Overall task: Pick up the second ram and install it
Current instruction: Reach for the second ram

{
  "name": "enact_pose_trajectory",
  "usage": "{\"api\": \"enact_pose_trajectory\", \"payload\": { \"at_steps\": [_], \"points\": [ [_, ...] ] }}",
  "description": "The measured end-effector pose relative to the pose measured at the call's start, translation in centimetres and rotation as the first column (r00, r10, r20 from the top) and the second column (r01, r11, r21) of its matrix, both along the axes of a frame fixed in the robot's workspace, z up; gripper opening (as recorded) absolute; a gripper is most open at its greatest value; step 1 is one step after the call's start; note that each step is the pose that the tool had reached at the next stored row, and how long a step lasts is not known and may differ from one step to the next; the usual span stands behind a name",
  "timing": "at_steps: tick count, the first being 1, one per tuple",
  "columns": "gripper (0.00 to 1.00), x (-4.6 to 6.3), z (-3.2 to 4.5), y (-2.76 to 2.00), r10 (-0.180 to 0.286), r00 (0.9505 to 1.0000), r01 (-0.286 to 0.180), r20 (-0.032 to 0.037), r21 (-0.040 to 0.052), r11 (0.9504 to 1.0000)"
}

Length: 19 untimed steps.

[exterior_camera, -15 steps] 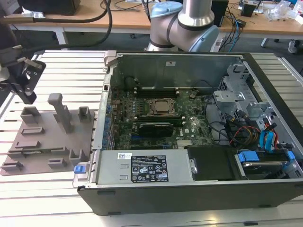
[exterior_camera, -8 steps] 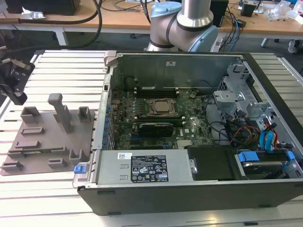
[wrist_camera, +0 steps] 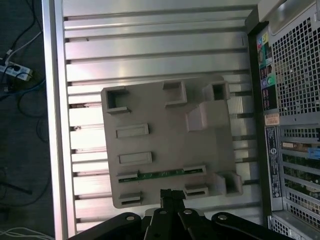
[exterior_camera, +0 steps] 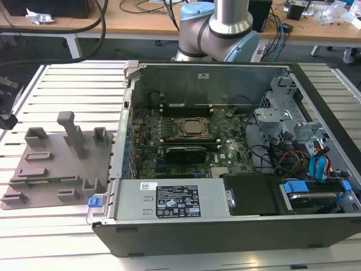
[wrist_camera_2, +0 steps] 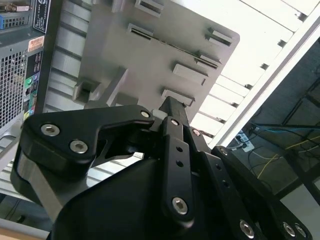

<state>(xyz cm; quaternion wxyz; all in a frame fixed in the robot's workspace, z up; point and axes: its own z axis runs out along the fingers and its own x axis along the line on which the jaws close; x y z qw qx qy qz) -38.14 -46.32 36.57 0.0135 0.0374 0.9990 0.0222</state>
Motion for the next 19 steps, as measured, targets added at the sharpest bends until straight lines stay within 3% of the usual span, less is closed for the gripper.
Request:
{"api": "enact_pose_trajectory", "payload": {
  "at_steps": [4,5,6,8,9,14,17,19],
  "points": [
    [0.1,0.0,0.0,-0.01,0.0,1.0,0.0,-0.0002,-0.0005,1.0],
    [0.1,0.0,-0.01,0.11,0.0,1.0,0.0,-0.0001,-0.0091,1.0],
    [0.1,0.1,-0.02,0.46,0.0,1.0,0.0,-0.0002,-0.0234,0.9997],
    [0.1,0.2,-0.07,1.17,0.0,1.0,0.0,-0.0004,-0.042,0.9991],
    [0.1,0.2,-0.11,1.44,0.0,1.0,0.0,-0.0004,-0.0464,0.9989],
    [0.1,0.3,-0.37,1.65,0.001,1.0,-0.001,-0.0005,-0.0482,0.9988],
    [0.1,2.1,-0.43,1.65,0.004,1.0,-0.005,-0.0078,-0.0482,0.9988],
    [0.1,2.3,-0.44,1.65,0.004,1.0,-0.005,-0.0088,-0.0481,0.9988]
  ]
}}
